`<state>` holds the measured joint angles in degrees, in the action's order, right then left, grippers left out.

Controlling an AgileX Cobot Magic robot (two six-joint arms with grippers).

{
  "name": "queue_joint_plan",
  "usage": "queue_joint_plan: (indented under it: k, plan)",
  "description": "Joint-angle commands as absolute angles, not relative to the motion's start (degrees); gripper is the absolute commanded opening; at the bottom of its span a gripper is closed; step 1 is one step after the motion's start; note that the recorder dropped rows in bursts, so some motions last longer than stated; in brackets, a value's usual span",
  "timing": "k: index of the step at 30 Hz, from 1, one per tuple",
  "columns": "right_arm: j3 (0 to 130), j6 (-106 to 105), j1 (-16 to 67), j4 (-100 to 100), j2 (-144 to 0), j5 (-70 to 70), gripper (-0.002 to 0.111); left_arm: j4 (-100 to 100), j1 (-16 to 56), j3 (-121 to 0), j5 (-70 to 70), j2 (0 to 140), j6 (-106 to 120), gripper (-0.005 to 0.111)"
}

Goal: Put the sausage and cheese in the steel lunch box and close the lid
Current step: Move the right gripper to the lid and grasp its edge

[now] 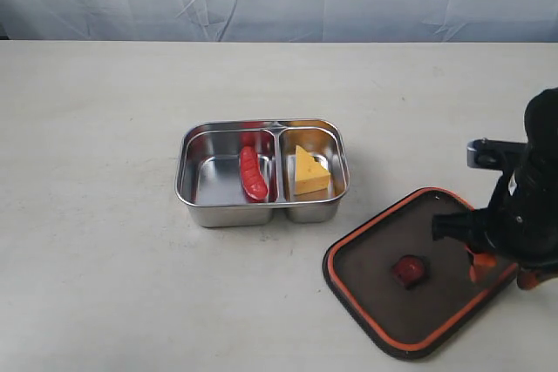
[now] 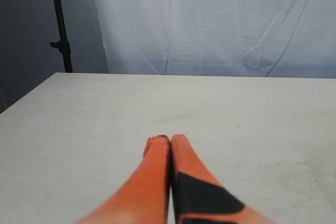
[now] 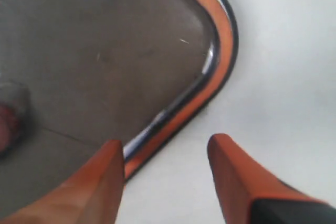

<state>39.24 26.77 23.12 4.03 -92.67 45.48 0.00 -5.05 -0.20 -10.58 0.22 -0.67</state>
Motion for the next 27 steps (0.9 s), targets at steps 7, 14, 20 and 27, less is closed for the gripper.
queue_joint_plan:
  k: [7,14,20,27]
  plan:
    - [33.95,31.56,22.71,4.45,-92.23,37.64,0.050,0.00,-5.07,0.00,-10.29,0.00,-0.87,0.000]
    - [33.95,33.43,22.71,4.26,-92.21,33.92,0.050,0.00,-4.97,0.00,-10.29,0.00,-0.87,0.000]
    - [33.95,36.18,22.71,8.48,-88.61,36.23,0.050,0.00,-4.96,0.00,-10.36,0.00,-0.87,0.000]
    - [34.06,43.46,22.71,17.27,-86.42,27.72,0.050,0.00,-4.96,0.00,-10.36,0.00,-0.87,0.000]
